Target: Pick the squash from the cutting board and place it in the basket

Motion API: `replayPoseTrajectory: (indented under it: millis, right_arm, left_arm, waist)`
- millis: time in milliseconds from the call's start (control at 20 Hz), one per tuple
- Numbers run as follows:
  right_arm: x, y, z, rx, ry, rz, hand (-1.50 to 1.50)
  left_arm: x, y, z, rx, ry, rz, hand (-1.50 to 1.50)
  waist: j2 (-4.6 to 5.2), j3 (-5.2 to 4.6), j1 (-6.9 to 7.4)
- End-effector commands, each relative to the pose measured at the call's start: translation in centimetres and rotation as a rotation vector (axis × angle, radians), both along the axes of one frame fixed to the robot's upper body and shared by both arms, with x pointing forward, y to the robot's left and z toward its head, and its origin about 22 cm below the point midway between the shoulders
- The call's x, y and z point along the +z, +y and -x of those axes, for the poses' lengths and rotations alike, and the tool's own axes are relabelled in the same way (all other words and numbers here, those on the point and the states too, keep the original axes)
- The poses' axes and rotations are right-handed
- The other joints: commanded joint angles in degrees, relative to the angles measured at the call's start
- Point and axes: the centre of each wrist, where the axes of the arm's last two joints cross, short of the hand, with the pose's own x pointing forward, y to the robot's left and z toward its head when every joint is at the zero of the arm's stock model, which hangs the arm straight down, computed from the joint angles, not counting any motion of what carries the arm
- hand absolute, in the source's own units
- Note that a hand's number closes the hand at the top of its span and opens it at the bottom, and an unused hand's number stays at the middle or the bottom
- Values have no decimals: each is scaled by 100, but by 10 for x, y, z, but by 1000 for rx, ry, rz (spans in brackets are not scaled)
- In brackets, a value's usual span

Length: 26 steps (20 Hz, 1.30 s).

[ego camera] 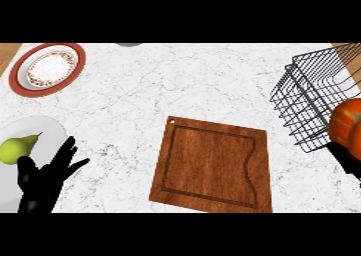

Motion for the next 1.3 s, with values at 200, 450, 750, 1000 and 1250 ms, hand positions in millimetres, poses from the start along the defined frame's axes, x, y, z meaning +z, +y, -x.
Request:
replayPoseTrajectory:
  millis: [200, 450, 750, 1000, 1250]
  right_arm:
    - [51, -77, -39, 13, 19, -28, 150]
    - [32, -97, -77, 14, 52, -67, 150]
    - [3, -116, -95, 36, 100, -245, 150]
    - [-39, -155, -110, 9, 113, -250, 150]
    - [-52, -136, -121, 32, 101, -249, 150]
  left_arm:
    - [-20, 2, 13, -10, 115, -1, 0]
    - [-16, -6, -5, -34, 118, -4, 0]
    - [-16, 0, -4, -17, 115, 8, 0]
    - [-20, -3, 2, -27, 134, -7, 0]
    - [-40, -2, 5, -16, 118, 2, 0]
  waist:
    - [68, -54, 117]
    - [86, -53, 139]
    - [70, -53, 115]
    - [97, -48, 165]
    - [82, -56, 127]
